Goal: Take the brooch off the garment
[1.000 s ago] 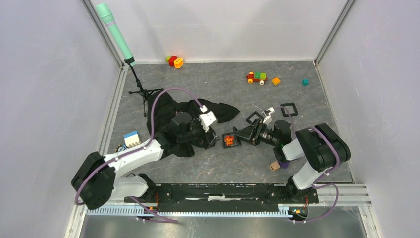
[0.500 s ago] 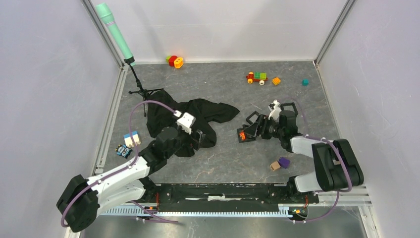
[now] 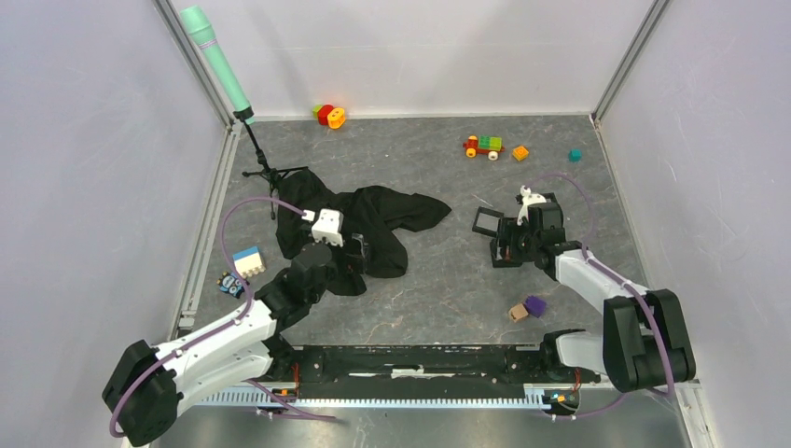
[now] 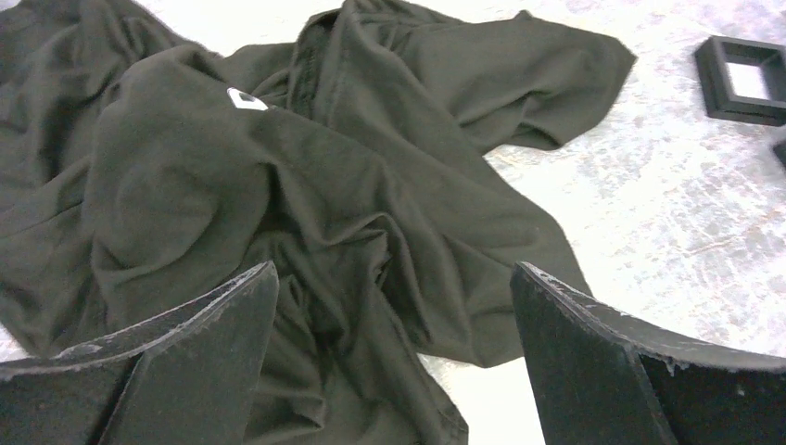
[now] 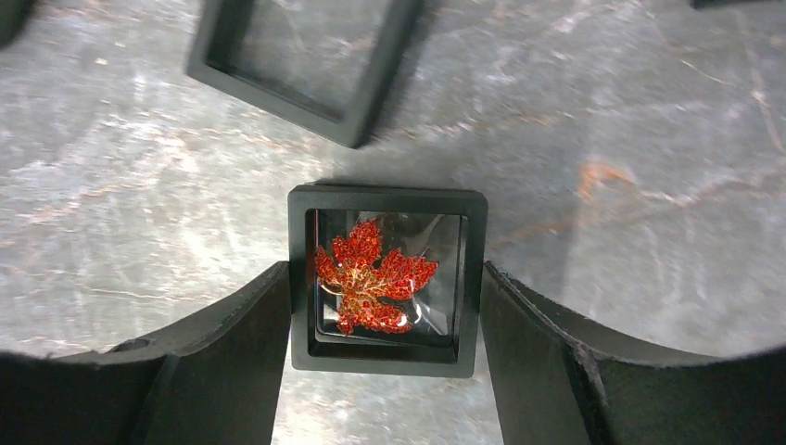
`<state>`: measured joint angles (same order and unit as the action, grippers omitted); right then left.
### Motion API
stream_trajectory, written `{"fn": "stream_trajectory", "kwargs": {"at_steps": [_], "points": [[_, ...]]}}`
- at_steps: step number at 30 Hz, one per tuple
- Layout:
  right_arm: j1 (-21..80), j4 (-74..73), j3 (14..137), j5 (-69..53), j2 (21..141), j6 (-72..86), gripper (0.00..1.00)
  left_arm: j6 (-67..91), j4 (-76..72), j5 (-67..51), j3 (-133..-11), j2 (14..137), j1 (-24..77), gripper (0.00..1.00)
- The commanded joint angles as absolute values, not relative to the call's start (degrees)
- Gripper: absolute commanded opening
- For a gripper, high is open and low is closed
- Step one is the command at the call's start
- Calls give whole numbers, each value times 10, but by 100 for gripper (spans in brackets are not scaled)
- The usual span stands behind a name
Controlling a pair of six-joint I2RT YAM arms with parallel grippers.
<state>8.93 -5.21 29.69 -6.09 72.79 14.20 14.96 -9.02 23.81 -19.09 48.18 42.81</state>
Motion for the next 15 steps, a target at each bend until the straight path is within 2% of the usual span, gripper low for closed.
{"fn": "stream_trajectory", "kwargs": {"at_steps": [1,3,5,10,15], "points": [[87,-124,313,28,705,115,69,214,-44,306,-229,477,424,100],[88,-131,319,38,703,120,89,237,-27,328,-235,484,424,100],[88,-132,328,32,700,125,98,253,-8,328,-241,490,422,95],[128,-140,385,20,684,137,98,301,62,270,-251,480,401,81],[213,-118,465,9,732,136,93,342,130,207,-253,471,394,79]]}}
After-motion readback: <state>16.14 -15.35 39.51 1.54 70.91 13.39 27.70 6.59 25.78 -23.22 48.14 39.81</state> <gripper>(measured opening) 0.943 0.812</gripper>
